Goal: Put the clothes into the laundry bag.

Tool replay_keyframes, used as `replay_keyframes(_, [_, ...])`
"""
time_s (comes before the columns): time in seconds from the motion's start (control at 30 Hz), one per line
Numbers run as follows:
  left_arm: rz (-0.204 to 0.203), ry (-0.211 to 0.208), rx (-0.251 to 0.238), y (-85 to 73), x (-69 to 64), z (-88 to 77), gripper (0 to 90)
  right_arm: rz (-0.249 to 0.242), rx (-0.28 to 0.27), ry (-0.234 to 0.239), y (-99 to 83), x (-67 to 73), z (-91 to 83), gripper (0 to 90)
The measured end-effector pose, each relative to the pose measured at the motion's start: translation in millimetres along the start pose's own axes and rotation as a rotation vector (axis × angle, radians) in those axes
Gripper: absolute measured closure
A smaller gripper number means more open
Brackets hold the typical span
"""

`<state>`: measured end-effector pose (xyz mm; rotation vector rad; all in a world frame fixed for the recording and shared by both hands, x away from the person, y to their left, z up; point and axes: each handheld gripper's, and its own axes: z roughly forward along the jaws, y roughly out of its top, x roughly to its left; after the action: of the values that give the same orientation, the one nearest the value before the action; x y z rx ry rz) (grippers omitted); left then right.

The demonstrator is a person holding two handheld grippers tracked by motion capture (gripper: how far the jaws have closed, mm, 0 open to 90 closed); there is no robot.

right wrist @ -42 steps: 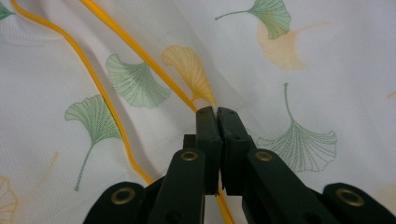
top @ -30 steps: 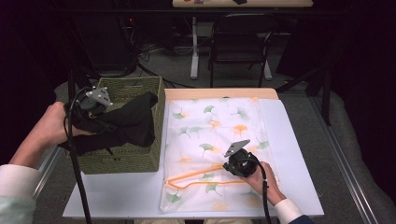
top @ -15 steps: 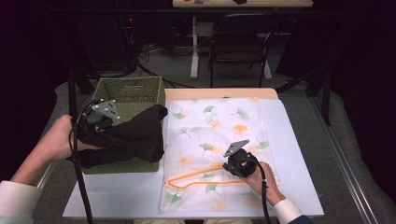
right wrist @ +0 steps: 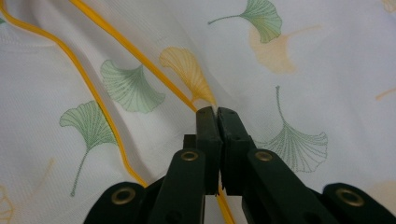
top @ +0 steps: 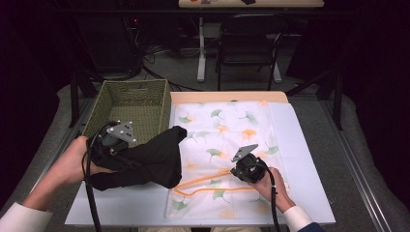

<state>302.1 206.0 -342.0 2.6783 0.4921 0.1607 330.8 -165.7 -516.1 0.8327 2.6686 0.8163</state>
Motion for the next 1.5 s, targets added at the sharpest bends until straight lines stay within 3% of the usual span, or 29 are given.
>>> replay_keyframes(0.2, [0.004, -0.007, 0.003, 0.4, -1.2, 3.0, 64.3, -0.002, -0.001, -0.002, 0.2, 0.0, -0.3, 88.4])
replay_keyframes(0.23, [0.022, -0.04, -0.015, 3.6, -10.8, 17.2, 64.3, -0.002, -0.001, -0.002, 0.2, 0.0, -0.3, 88.4])
replay_keyframes(0.3, [0.022, -0.04, -0.015, 3.6, -10.8, 17.2, 64.2, 0.013, -0.009, -0.007, 0.2, -0.7, -1.5, 88.4])
replay_keyframes(0.33, [0.03, -0.066, -0.017, 6.9, -16.2, 24.7, 64.2, 0.013, -0.009, -0.007, 0.2, -0.7, -1.5, 88.4])
replay_keyframes(0.67, [0.038, -0.13, -0.02, 17.9, -34.4, 59.8, 64.2, 0.011, -0.017, -0.014, 3.2, 0.6, -3.0, 88.4])
replay_keyframes(0.87, [0.046, -0.143, -0.011, 21.2, -41.3, 75.8, 64.1, 0.019, -0.016, -0.012, 4.2, 1.1, -3.4, 88.4])
replay_keyframes(1.27, [0.022, -0.187, -0.034, 26.0, -48.4, 104.5, 63.8, 0.033, -0.03, -0.012, 7.4, 0.2, -7.1, 88.4])
replay_keyframes(1.5, [0.048, -0.206, -0.046, 33.7, -53.4, 122.7, 63.6, 0.035, -0.041, -0.014, 9.5, -0.3, -10.8, 88.4])
